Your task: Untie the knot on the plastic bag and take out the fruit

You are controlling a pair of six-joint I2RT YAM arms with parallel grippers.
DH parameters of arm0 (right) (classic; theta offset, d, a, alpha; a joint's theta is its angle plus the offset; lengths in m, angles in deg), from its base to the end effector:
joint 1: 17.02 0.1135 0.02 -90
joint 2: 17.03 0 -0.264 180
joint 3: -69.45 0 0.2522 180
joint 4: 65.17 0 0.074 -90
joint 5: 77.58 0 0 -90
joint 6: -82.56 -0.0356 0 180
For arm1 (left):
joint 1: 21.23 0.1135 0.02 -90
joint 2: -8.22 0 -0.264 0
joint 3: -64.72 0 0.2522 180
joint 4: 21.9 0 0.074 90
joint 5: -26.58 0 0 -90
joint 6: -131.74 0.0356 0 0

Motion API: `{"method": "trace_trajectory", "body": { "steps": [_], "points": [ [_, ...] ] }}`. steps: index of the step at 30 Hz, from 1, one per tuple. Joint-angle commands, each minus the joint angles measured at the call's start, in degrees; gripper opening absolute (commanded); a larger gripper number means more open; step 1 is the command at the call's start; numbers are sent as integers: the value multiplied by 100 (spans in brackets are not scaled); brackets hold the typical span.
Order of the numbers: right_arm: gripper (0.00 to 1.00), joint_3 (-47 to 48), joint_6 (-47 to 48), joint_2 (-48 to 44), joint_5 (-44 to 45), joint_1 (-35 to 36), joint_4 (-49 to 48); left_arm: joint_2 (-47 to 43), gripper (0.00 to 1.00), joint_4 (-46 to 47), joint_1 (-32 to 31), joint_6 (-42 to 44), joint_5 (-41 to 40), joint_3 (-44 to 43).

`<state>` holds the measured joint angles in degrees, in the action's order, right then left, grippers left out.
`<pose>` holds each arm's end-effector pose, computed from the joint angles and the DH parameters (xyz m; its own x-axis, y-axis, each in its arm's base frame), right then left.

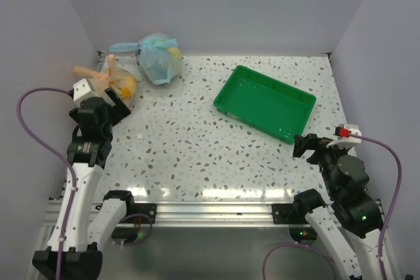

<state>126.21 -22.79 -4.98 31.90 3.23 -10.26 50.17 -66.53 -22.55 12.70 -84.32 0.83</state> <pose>0.0481 0.0051 0.3270 -0.1651 0.2051 -0.9647 0.0263 0.9787 0.2036 0.1568 0.0091 0.3428 -0.1879 -0.4493 -0.8734 -0.4561 0.8275 -0.3275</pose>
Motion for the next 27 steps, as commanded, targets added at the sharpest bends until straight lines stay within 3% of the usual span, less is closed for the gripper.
{"method": "trace_trajectory", "body": {
  "steps": [1, 9, 19, 27],
  "points": [
    [99, -20, -55, -98, 214, 49, -230, 707, 100, 503, -8, -102, -413, -566],
    [99, -64, -47, -177, 178, 102, -282, 2395, 100, 1004, 176, 3, -713, -1209],
    [99, -117, -20, -177, -15, 119, -362, 4213, 100, 1628, 1344, -67, -283, -1877],
    [99, -99, 24, -63, -112, 128, -353, 5305, 96, 1215, 1512, -287, 25, -2265]
  ]
}}
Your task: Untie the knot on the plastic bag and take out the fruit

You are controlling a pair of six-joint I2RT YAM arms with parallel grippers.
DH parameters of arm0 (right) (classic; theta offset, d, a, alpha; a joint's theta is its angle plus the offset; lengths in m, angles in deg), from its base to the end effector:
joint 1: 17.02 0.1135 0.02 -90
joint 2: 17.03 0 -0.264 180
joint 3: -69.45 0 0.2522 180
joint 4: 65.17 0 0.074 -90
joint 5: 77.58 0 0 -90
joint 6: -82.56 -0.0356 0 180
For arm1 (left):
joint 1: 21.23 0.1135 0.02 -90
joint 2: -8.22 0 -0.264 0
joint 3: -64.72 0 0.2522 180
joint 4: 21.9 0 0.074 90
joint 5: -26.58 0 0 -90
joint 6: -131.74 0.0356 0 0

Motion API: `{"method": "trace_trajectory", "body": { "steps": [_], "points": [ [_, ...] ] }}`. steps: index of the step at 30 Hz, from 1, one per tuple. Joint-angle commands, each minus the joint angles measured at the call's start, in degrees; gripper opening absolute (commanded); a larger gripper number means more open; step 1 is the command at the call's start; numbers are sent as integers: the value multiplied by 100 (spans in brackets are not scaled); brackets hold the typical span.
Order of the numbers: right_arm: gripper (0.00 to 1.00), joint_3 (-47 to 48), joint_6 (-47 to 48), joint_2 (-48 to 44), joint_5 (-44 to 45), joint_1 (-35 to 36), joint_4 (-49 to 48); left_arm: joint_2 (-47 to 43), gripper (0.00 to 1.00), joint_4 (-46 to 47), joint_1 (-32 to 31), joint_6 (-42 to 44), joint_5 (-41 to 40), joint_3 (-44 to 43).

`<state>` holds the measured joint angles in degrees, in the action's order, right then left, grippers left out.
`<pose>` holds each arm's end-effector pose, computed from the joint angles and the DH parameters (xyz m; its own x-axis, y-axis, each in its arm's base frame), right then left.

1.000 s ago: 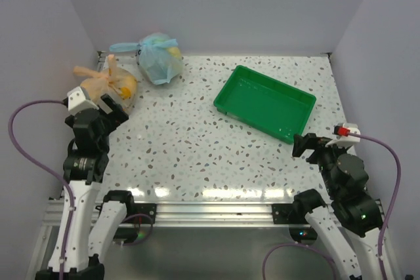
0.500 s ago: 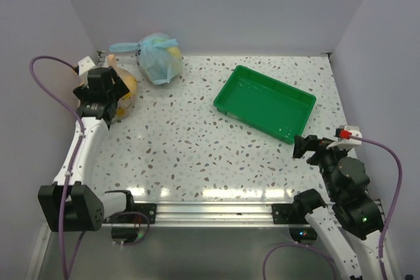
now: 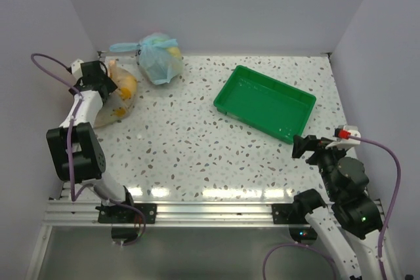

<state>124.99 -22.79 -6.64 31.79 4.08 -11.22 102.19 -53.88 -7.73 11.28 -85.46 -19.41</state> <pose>0.0458 0.0050 0.3235 -0.1466 0.2111 -0.9664 0.0052 0.9771 0.2127 0.3533 0.0985 0.2624 -0.3113 -0.5580 -0.7692 -0.7496 0.6417 -0.1621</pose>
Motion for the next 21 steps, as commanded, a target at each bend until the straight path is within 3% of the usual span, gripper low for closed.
{"method": "trace_trajectory", "body": {
  "steps": [1, 2, 3, 6, 9, 15, 21],
  "points": [
    [99, 41, 32, 129, -109, 34, -248, 121, 88, -59, 39, -136, 235, -162],
    [99, 41, 24, 156, -118, 34, -230, 112, 81, -68, 39, -110, 305, -101],
    [99, 49, 24, 165, -136, 43, -239, 95, 59, -68, 30, -101, 367, -48],
    [99, 50, 24, 226, -180, 34, -239, -98, 22, -24, 30, 13, 560, 216],
    [99, 85, 50, 297, -223, 34, -213, -405, 0, 2, 30, 285, 806, 453],
    [99, 146, 217, 577, -469, 34, -213, -1266, 0, -85, -285, 567, 1624, 700],
    [99, 418, 112, 990, -881, 34, -133, -2040, 0, -244, -1445, 594, 2124, 831]
  ]
}}
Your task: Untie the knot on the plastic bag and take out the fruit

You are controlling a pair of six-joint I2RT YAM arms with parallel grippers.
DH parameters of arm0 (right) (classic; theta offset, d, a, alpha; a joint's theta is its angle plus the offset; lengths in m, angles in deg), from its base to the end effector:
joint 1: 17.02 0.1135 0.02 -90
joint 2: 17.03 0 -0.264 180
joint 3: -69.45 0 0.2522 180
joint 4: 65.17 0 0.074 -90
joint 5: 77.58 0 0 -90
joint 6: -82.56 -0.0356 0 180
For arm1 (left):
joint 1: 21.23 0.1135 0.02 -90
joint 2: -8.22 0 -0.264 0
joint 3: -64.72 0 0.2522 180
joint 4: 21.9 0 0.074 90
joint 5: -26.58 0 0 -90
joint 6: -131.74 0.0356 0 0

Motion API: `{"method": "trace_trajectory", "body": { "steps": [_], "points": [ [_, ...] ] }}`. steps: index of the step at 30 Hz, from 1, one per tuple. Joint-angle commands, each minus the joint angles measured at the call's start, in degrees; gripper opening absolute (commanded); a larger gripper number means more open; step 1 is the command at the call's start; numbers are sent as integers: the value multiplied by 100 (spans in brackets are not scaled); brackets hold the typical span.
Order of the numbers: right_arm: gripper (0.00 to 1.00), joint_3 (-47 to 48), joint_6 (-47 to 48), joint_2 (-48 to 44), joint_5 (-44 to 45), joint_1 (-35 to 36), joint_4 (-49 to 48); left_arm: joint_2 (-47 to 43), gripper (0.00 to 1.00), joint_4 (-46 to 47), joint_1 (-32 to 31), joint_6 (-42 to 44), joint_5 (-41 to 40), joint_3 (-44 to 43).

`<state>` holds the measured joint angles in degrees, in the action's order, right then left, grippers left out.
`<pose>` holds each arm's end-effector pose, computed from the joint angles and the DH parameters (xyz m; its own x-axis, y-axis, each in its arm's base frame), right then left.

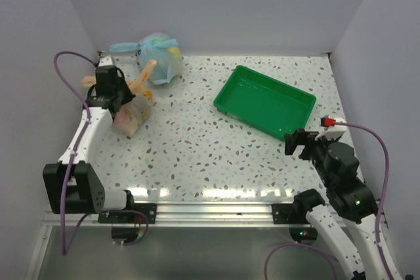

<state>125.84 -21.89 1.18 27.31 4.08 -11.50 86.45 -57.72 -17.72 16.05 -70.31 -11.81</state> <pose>0.0704 0.0174 0.3229 -0.2704 0.1541 -0.9503 -0.0510 0.9834 0.1740 0.3041 0.0229 0.2979 -0.4803 -0.4606 -0.7464 -0.4039 0.8716 -0.2780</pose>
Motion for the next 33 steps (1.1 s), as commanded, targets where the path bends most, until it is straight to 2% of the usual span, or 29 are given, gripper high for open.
{"method": "trace_trajectory", "body": {
  "steps": [1, 6, 10, 15, 19, 23, 25, 26, 29, 32, 33],
  "points": [
    [99, 447, -30, 356, -609, 34, -105, -676, 0, 202, -682, 74, 872, 141],
    [99, 737, -425, 919, -1725, 34, -175, -1205, 0, 580, -1562, -383, 1243, 746],
    [95, 931, -540, 1691, -2385, 34, -176, -1748, 0, 1097, -2571, -857, 1533, 1485],
    [93, 782, -751, 2255, -3220, 43, -517, -2330, 0, 1205, -3960, -1385, 1156, 2608],
    [93, 589, -795, 2590, -3318, 227, -711, -3136, 0, 671, -4271, -1921, 901, 3383],
    [92, 562, -822, 3116, -3178, 805, -966, -3946, 1, 239, -4280, -2168, 707, 3815],
    [91, 641, -857, 3493, -2976, 1105, -1203, -4149, 16, 72, -4280, -2177, 707, 3728],
    [90, 676, -900, 3617, -2775, 1411, -1369, -4159, 30, 27, -4280, -2186, 725, 3658],
    [89, 834, -936, 4075, -2344, 2000, -1703, -4132, 47, -87, -4279, -2124, 716, 3236],
    [87, 1010, -919, 4478, -2053, 2467, -1923, -4053, 61, -96, -4279, -2028, 769, 2814],
    [85, 1080, -884, 4558, -1982, 2556, -1977, -3966, 63, -96, -4280, -2001, 795, 2622]
  ]
}}
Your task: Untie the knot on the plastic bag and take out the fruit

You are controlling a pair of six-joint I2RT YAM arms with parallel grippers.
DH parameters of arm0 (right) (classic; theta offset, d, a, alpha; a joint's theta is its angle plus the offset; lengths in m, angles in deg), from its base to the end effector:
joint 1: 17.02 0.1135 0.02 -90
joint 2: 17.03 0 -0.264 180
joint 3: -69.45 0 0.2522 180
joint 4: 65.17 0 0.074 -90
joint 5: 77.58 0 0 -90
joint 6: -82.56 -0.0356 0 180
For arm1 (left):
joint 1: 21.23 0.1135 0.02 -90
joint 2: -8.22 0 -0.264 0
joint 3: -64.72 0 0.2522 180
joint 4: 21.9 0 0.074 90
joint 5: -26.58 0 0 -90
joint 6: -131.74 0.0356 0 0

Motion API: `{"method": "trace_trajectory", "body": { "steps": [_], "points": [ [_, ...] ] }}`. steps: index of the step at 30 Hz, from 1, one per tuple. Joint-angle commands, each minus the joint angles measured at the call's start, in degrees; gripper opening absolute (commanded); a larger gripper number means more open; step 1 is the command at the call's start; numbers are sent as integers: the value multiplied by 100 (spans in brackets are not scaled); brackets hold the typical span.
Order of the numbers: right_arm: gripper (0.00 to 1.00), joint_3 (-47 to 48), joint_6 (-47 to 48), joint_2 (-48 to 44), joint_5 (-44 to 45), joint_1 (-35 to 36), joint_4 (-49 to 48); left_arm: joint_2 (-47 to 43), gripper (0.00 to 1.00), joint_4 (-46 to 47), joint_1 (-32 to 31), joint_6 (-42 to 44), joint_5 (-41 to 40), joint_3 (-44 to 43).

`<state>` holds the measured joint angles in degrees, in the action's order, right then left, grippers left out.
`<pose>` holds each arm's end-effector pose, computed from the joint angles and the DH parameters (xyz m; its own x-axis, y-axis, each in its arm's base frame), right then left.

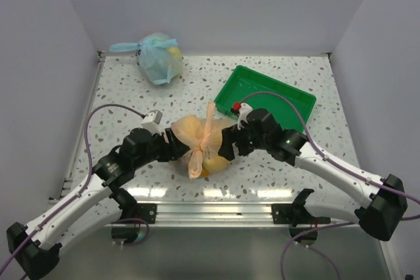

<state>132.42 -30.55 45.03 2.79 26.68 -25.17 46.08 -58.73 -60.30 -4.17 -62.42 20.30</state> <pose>0.1644 0.1654 0.2819 -0.7235 -0.1561 -0.6725 -0.5339 0.7441 0.4017 0.1213 -0.0993 0.2491 -0.7333 -0.3297 -0.5946 0.1655 0.7617 -0.6264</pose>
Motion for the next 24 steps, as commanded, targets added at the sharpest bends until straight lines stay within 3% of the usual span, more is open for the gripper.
{"method": "trace_trajectory", "body": {
  "steps": [1, 10, 14, 24],
  "points": [
    [84, 449, 34, 244, 505, 366, -672, 133, 64, 4, -22, 82, 15, -669],
    [78, 537, 527, 1132, 1084, 921, -1261, 827, 65, 303, -22, 30, -47, -767],
    [66, 335, 518, 1352, 1673, 912, -1735, 872, 64, 294, -13, -14, -82, -635],
    [63, -42, 510, 1994, 990, 1017, -2237, 468, 63, 277, -31, -348, -223, -28]
  ]
}}
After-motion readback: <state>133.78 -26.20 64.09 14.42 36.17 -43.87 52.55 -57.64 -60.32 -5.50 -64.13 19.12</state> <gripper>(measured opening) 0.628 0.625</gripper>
